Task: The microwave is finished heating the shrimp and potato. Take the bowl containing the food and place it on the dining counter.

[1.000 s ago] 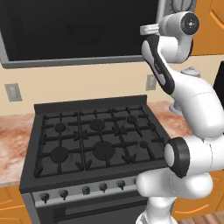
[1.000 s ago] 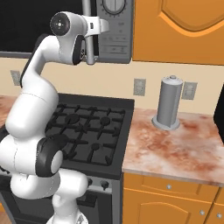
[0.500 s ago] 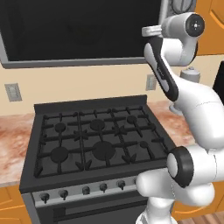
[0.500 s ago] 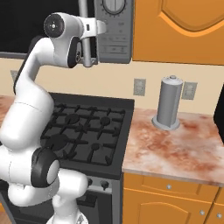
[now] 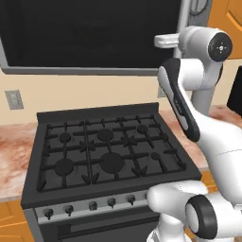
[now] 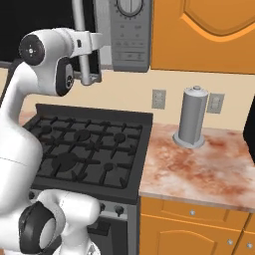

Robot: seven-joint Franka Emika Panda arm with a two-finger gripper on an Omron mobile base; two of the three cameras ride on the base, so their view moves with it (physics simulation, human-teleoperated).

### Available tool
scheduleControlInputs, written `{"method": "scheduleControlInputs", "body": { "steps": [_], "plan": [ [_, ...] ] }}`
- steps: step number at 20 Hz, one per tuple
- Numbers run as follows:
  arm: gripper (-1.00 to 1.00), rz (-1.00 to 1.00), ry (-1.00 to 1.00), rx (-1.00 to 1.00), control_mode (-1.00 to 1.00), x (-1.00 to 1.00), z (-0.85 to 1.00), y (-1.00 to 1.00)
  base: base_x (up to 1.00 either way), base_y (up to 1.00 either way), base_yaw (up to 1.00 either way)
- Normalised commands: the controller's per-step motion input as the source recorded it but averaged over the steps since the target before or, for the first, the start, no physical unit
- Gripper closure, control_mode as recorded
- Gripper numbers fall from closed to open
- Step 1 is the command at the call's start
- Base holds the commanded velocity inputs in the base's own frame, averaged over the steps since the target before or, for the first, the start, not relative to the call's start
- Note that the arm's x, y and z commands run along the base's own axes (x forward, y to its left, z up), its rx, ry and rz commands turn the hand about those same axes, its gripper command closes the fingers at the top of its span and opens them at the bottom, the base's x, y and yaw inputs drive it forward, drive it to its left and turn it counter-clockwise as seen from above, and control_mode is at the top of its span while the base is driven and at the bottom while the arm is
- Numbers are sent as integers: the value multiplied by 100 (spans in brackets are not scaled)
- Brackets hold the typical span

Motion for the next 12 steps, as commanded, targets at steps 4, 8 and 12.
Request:
{"method": "scheduleControlInputs", "body": {
  "steps": [4, 8, 12],
  "plan": [
    [100, -3, -16, 0, -100, -100, 51, 79, 0, 0, 0],
    [100, -6, -10, 0, -100, -100, 61, 91, 0, 0, 0],
    [100, -8, -2, 0, -100, -100, 72, 100, 0, 0, 0]
  ]
}}
